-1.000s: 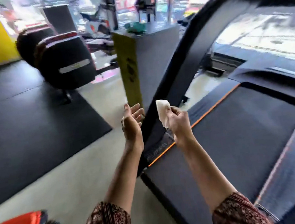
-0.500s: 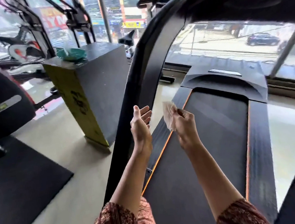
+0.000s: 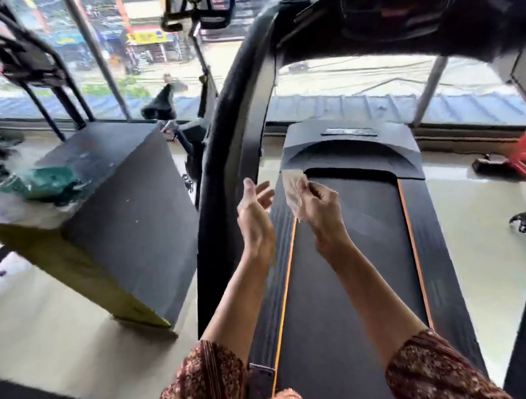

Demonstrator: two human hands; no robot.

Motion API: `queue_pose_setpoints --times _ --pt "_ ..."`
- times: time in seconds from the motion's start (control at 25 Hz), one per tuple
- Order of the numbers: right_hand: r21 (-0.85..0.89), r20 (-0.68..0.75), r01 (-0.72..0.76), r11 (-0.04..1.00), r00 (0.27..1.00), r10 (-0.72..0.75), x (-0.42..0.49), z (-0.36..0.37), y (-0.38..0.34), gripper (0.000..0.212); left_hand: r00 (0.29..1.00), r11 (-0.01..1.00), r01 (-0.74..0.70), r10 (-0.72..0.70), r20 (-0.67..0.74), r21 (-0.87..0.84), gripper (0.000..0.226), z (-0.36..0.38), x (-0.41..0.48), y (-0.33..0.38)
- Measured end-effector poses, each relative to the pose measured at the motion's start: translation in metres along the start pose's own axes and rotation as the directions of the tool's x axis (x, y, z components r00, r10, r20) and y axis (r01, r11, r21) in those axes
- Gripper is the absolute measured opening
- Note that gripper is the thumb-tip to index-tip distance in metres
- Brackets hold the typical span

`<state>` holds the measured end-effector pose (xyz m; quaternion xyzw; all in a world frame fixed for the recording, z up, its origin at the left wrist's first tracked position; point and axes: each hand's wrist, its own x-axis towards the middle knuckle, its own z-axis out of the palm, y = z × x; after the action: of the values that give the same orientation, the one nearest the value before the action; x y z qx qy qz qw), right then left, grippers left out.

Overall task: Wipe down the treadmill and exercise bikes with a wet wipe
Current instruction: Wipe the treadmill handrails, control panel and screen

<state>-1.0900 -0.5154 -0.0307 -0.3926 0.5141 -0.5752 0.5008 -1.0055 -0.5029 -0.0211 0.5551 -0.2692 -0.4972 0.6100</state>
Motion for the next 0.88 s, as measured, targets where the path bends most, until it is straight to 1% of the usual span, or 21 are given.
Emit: queue_pose_setpoints --times 0.12,0.2,0.28,0.36,0.44,0.52,0.6,0.64,0.72,0.88 --pt "-0.094 -0.073 0.027 0.995 0.997 -0.034 0.03 0.011 -0.061 0.029 0.999 1.0 -0.011 0.012 0.053 -0.022 0.054 0.034 0.025 0.072" --pt "-0.124 -0.101 0.024 0.992 0.994 -0.036 0.052 0.011 -0.093 0.034 0.995 1.0 0.014 -0.012 0.1 -0.023 0.053 0.059 0.033 0.105" --pt "-0.126 -0.14 0.047 0.991 0.988 -0.064 0.076 0.007 -0.116 0.042 0.99 0.999 0.047 -0.043 0.135 -0.026 0.051 0.081 0.038 0.125" --pt "-0.084 -0.184 0.081 0.993 0.978 -0.095 0.102 0.003 -0.14 0.042 0.985 0.999 0.032 -0.025 0.173 -0.038 0.049 0.105 0.055 0.141" --pt "-0.038 -0.201 0.082 0.996 0.976 -0.088 0.124 -0.003 -0.153 0.043 0.983 0.999 0.006 0.0 0.184 -0.037 0.047 0.127 0.078 0.143" --pt "-0.073 -0.233 0.069 0.995 0.969 -0.084 0.148 -0.014 -0.148 0.044 0.979 1.0 0.012 -0.013 0.204 0.008 0.048 0.152 0.101 0.131" --pt "-0.077 -0.246 0.024 0.997 0.968 -0.042 0.175 -0.025 -0.145 0.036 0.972 0.999 0.034 -0.043 0.23 0.041 0.048 0.177 0.121 0.118" --pt "-0.071 -0.252 0.024 0.997 0.967 -0.041 0.196 -0.032 -0.144 0.032 0.968 0.999 0.034 -0.043 0.245 0.042 0.048 0.195 0.134 0.113" --pt "-0.088 -0.268 0.001 0.996 0.963 -0.025 0.241 -0.05 -0.153 0.038 0.966 0.998 0.039 -0.051 0.254 0.053 0.048 0.237 0.16 0.11" --pt "-0.081 -0.263 0.034 0.996 0.963 -0.054 0.34 -0.088 -0.179 0.037 0.959 0.996 0.056 -0.074 0.272 0.074 0.05 0.325 0.214 0.121"
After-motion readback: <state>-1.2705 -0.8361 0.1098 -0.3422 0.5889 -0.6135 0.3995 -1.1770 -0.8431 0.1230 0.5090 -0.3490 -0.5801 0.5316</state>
